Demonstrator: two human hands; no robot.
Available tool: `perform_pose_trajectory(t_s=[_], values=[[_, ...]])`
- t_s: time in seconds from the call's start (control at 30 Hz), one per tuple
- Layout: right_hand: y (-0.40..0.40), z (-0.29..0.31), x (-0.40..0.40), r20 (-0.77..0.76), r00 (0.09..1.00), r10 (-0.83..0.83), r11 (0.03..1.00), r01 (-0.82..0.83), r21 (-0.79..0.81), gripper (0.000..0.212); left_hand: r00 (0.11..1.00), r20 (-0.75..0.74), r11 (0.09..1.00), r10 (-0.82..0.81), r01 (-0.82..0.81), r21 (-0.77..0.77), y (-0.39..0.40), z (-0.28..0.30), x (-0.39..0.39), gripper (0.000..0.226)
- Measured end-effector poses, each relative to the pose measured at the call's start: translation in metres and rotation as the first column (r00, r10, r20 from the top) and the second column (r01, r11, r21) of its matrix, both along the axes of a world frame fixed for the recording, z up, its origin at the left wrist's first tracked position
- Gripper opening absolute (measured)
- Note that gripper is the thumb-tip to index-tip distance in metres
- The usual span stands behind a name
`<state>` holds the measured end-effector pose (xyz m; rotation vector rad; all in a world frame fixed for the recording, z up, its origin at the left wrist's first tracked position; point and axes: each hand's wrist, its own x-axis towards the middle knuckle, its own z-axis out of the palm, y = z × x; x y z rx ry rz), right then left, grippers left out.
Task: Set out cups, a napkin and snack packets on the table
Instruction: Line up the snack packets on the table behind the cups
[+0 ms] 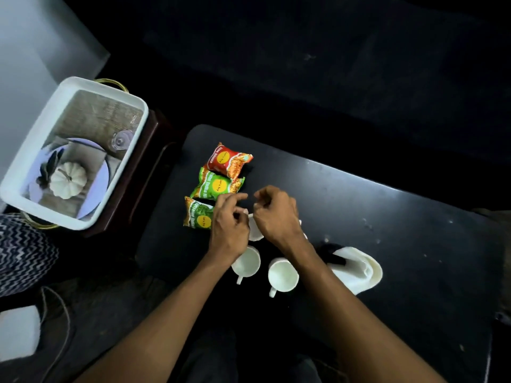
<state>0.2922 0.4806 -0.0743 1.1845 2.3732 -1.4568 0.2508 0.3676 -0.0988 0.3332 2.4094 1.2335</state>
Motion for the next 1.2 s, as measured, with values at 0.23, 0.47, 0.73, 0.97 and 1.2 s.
perform_pose_trajectory(t_s=[0.23, 0.47, 0.73, 0.97, 1.2], values=[[-0.009, -0.02, -0.065, 0.04, 0.998, 0.039, 0.999, -0.039, 0.002, 0.038, 0.911, -0.009, 0.906, 0.412, -0.411, -0.106, -0.026, -0.009, -0.046, 0.03], [-0.021, -0.042, -0.118, -0.008, 0.99, 0.143, 0.881, -0.123, 0.457, 0.057, 0.447, 0.34, 0.562, 0.827, -0.657, -0.502, -0.06, -0.029, -0.07, 0.044], [-0.006, -0.078, -0.157, 0.261, 0.916, 0.303, 0.894, -0.369, 0.254, 0.077, 0.241, 0.675, 0.603, 0.697, -0.707, -0.371, -0.063, -0.045, -0.073, 0.053], [-0.009, -0.091, -0.156, 0.284, 0.946, 0.153, 0.986, -0.165, 0.019, 0.08, 0.143, 0.792, 0.555, 0.594, -0.785, -0.275, -0.068, -0.044, -0.083, 0.034], [-0.029, -0.097, -0.145, 0.192, 0.973, -0.131, 0.96, 0.172, -0.22, 0.073, 0.26, 0.747, 0.59, 0.612, -0.779, -0.213, -0.074, -0.042, -0.073, 0.047]])
